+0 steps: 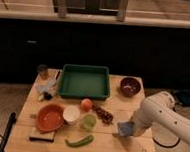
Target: Place sponge in tray
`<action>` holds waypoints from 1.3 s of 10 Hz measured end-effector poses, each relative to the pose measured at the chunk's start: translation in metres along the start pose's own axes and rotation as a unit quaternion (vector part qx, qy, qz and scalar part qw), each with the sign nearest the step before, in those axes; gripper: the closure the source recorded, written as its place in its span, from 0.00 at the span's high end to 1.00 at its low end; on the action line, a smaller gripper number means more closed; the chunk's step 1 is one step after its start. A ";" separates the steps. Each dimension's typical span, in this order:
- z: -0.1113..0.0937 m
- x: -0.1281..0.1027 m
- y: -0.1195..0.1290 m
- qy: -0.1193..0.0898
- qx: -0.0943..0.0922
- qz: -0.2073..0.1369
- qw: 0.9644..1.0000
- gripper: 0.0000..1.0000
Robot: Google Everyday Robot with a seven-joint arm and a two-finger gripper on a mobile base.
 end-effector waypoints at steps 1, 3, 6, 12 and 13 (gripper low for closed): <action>-0.001 -0.002 -0.003 0.000 0.000 -0.002 1.000 0.00; -0.009 -0.004 -0.012 0.003 0.001 -0.003 1.000 0.03; -0.016 -0.006 -0.018 0.009 -0.002 -0.009 1.000 0.06; -0.029 -0.013 -0.037 0.022 -0.003 -0.023 0.999 0.16; -0.030 -0.014 -0.039 0.024 -0.003 -0.024 0.999 0.15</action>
